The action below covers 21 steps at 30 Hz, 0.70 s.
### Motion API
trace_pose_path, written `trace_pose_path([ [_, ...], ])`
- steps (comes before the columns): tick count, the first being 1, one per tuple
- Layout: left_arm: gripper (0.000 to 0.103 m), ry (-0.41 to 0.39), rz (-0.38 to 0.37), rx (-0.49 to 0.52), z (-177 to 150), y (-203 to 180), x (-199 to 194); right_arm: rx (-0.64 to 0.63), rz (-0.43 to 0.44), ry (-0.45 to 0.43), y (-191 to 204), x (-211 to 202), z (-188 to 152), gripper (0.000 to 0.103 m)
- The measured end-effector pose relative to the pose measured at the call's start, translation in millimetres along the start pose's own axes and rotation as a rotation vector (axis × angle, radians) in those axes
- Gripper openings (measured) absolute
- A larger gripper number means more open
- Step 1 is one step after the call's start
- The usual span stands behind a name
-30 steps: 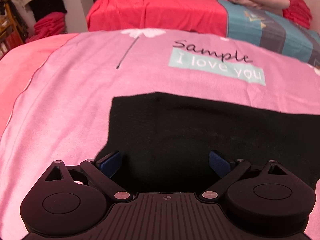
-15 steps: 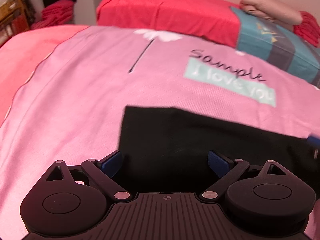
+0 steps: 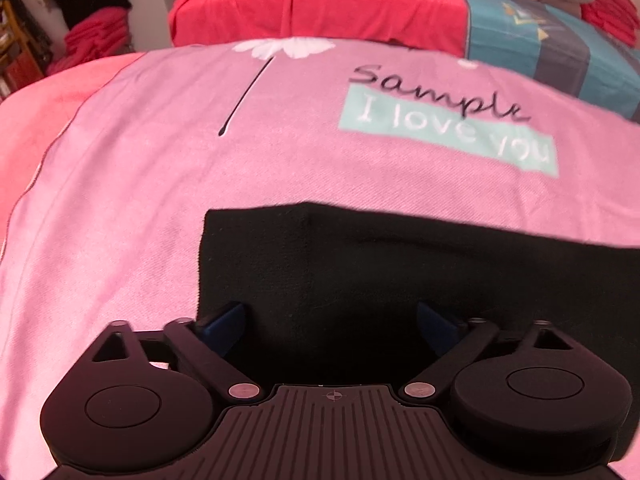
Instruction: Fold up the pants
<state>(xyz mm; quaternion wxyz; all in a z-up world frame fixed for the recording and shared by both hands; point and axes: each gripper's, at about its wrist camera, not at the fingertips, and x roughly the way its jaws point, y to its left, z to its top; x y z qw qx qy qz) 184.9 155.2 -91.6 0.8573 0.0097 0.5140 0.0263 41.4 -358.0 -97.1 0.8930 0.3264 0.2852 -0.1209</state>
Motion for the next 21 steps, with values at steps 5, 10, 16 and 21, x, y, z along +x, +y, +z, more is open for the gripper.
trace_pose_path([
  [5, 0.103, -0.044, -0.063, -0.019, 4, -37, -17, -0.037, 0.19, 0.087, 3, 5, -2, 0.064],
  [10, 0.103, -0.001, -0.105, 0.049, 0, -90, -2, -0.028, 0.317, 0.179, -9, 46, 1, 0.054],
  [16, 0.103, 0.002, -0.035, 0.167, -15, -112, 11, 0.171, 0.141, 0.01, -98, 47, 69, 0.002],
  [21, 0.103, 0.024, -0.036, 0.144, -12, -109, 11, 0.256, -0.122, -0.167, -149, -1, 107, 0.032],
])
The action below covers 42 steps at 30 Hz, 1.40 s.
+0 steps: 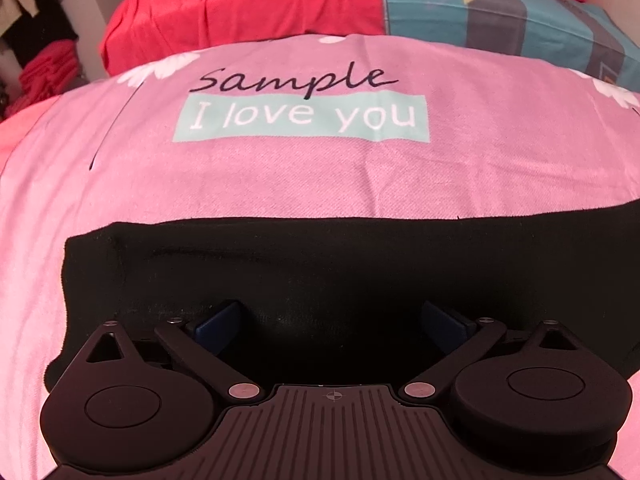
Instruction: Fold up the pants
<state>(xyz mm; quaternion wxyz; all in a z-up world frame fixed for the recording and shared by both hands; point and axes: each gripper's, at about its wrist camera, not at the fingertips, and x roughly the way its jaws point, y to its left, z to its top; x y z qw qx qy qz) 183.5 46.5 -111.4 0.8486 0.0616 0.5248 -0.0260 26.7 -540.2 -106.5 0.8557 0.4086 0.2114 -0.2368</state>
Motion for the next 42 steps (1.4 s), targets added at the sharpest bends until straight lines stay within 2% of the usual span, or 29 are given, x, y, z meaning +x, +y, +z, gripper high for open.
trace_pose_path([
  [1, 0.103, 0.004, 0.003, -0.001, 1, 0, 1, 0.04, -0.016, -0.028, -7, -12, 4, 0.056],
  [2, 0.103, 0.005, 0.006, -0.002, 1, -1, 1, 0.07, -0.03, -0.037, -11, -23, 5, 0.067],
  [4, 0.103, 0.01, 0.012, -0.003, 2, -1, 2, 0.079, -0.035, 0.024, -13, -39, -2, 0.069],
  [8, 0.103, 0.023, 0.012, -0.011, 4, 0, 4, 0.138, 0.075, 0.294, -6, -39, -31, 0.074],
  [9, 0.103, 0.025, 0.013, -0.012, 5, 0, 4, 0.125, 0.087, 0.33, 0, -33, -37, 0.074],
  [11, 0.103, 0.028, 0.016, -0.012, 6, 0, 4, 0.041, 0.078, 0.313, 14, -25, -36, 0.079],
  [13, 0.103, 0.027, 0.019, -0.014, 5, 0, 5, 0.023, 0.053, 0.307, 25, -6, -31, 0.08],
  [14, 0.103, 0.025, 0.019, -0.014, 4, 0, 5, 0.027, 0.06, 0.302, 28, 2, -32, 0.09],
  [15, 0.103, 0.023, 0.019, -0.015, 4, 0, 5, 0.023, 0.082, 0.283, 30, 6, -30, 0.095],
  [18, 0.103, 0.022, 0.019, -0.02, 3, 0, 5, -0.026, 0.103, 0.222, 37, 16, -35, 0.096],
  [21, 0.103, 0.021, 0.02, -0.023, 3, 0, 5, 0.041, 0.128, 0.14, 28, 21, -44, 0.092],
  [23, 0.103, 0.017, 0.02, -0.024, 2, 1, 5, 0.047, 0.177, 0.17, 32, 13, -54, 0.091],
  [25, 0.103, 0.014, 0.021, -0.025, 2, 1, 4, 0.024, 0.29, 0.256, 35, 7, -71, 0.09],
  [27, 0.103, 0.013, 0.023, -0.025, 1, 0, 4, -0.124, 0.315, 0.288, 46, -1, -86, 0.089],
  [28, 0.103, 0.014, 0.024, -0.024, 1, 0, 4, -0.176, 0.315, 0.276, 50, -1, -90, 0.089],
  [30, 0.103, 0.012, 0.023, -0.023, 1, 0, 4, -0.145, 0.331, 0.263, 46, 6, -84, 0.087],
  [34, 0.103, 0.012, 0.025, -0.023, 0, 0, 4, 0.103, 0.272, 0.194, 22, 24, -66, 0.058],
  [35, 0.103, 0.012, 0.026, -0.023, 0, 0, 4, 0.132, 0.27, 0.186, 21, 24, -66, 0.06],
  [37, 0.103, 0.014, 0.025, -0.023, 0, 1, 4, 0.062, 0.266, 0.201, 27, 22, -70, 0.059],
  [38, 0.103, 0.017, 0.025, -0.022, 1, 1, 4, 0.023, 0.265, 0.209, 29, 23, -71, 0.053],
  [39, 0.103, 0.022, 0.028, -0.022, 2, 1, 3, 0.005, 0.252, 0.211, 28, 26, -69, 0.047],
  [40, 0.103, 0.027, 0.031, -0.024, 2, 1, 1, 0.015, 0.228, 0.211, 24, 28, -66, 0.022],
  [41, 0.103, 0.03, 0.037, -0.028, 3, 2, -2, 0.056, 0.204, 0.217, 16, 32, -62, 0.014],
  [42, 0.103, 0.033, 0.045, -0.03, 5, 2, -6, 0.118, 0.229, 0.222, 14, 40, -61, 0.014],
])
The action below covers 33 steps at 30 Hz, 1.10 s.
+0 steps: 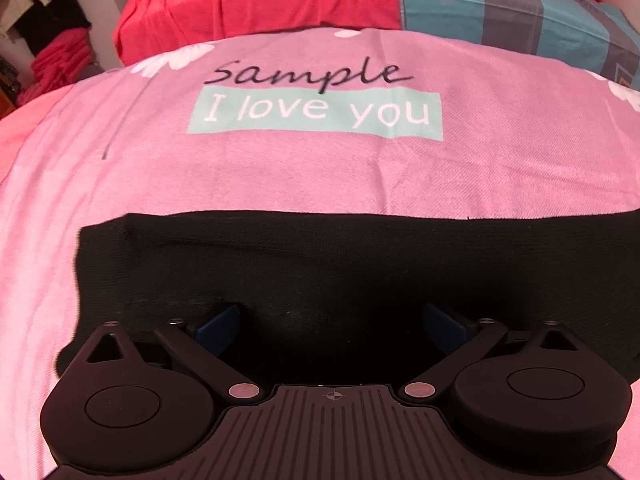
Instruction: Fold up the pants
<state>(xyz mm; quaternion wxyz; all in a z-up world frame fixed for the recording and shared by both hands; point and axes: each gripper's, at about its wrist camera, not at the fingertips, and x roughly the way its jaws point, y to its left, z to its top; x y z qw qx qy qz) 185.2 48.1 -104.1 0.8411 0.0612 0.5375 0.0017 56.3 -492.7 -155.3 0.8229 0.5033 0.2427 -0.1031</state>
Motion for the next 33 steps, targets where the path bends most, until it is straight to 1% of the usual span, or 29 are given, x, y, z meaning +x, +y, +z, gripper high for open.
trace_pose_path([
  [1, 0.103, 0.0, 0.019, 0.002, 1, 0, -5, 0.017, 0.001, -0.007, 1, 3, -1, 0.014],
  [4, 0.103, -0.033, 0.088, 0.032, 4, 0, -21, -0.081, -0.06, -0.023, 18, 0, -11, 0.016],
  [7, 0.103, -0.073, 0.148, 0.068, 7, -1, -34, -0.051, -0.067, -0.016, 18, 2, -10, 0.017],
  [9, 0.103, -0.09, 0.156, 0.072, 8, 2, -40, -0.043, -0.076, -0.013, 18, 6, -8, 0.017],
  [14, 0.103, -0.093, 0.182, 0.078, 7, 9, -43, -0.038, -0.086, -0.024, 22, 7, -11, 0.019],
  [27, 0.103, -0.092, 0.196, 0.084, 4, 14, -44, -0.052, -0.093, -0.029, 23, 8, -12, 0.019],
  [28, 0.103, -0.092, 0.196, 0.084, 3, 14, -44, -0.068, -0.109, -0.028, 26, 8, -12, 0.018],
  [29, 0.103, -0.091, 0.196, 0.084, 3, 14, -44, -0.111, -0.141, -0.031, 34, 8, -13, 0.019],
  [30, 0.103, -0.091, 0.196, 0.084, 3, 15, -44, -0.183, -0.185, -0.037, 45, 8, -15, 0.02],
  [32, 0.103, -0.092, 0.196, 0.083, 2, 16, -44, -0.398, -0.292, -0.086, 76, 6, -30, 0.02],
  [33, 0.103, -0.092, 0.197, 0.08, 2, 17, -45, -0.527, -0.327, -0.129, 95, 4, -43, 0.019],
])
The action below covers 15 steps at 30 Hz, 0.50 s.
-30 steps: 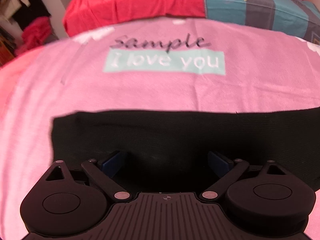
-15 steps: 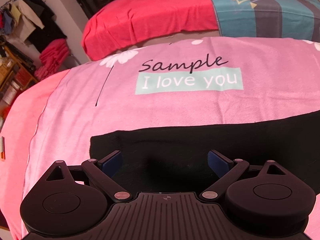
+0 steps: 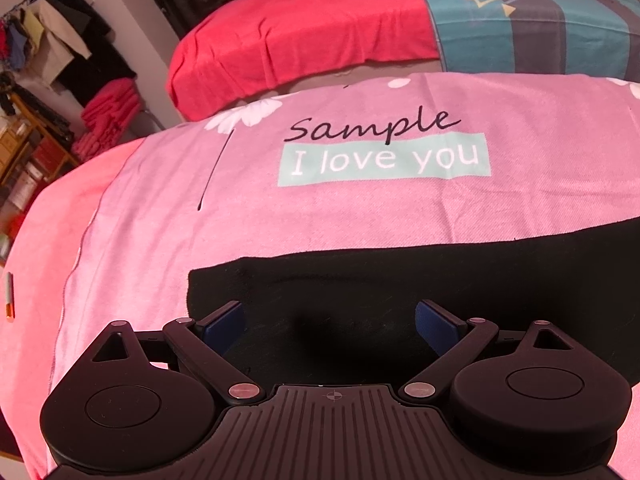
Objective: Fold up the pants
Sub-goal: 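Lift the strip end with the right gripper and fold it over toward the left gripper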
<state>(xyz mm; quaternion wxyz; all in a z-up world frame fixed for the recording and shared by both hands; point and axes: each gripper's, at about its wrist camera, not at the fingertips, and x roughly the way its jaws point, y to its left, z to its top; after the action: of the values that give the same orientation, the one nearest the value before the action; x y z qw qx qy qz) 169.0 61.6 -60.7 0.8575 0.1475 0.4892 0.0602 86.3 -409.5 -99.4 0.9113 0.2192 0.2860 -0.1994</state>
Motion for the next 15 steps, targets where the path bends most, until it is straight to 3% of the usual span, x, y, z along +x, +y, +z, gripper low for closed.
trace_pose_path([
  [3, 0.103, -0.01, 0.0, -0.021, -1, 7, -4, -0.364, -0.046, -0.213, 70, -42, -19, 0.019],
  [5, 0.103, -0.017, 0.001, -0.043, -2, 13, -7, -0.592, 0.001, -0.353, 119, -70, -51, 0.019],
  [7, 0.103, -0.018, 0.006, -0.064, -2, 20, -8, -0.866, 0.092, -0.438, 164, -85, -102, 0.021],
  [9, 0.103, -0.022, 0.01, -0.072, -3, 24, -10, -1.14, 0.167, -0.436, 197, -79, -162, 0.024],
  [12, 0.103, -0.031, 0.017, -0.065, -4, 31, -13, -1.462, 0.239, -0.34, 215, -64, -229, 0.02],
  [15, 0.103, -0.045, 0.019, -0.068, -5, 35, -16, -1.458, 0.251, -0.327, 213, -66, -231, 0.019],
])
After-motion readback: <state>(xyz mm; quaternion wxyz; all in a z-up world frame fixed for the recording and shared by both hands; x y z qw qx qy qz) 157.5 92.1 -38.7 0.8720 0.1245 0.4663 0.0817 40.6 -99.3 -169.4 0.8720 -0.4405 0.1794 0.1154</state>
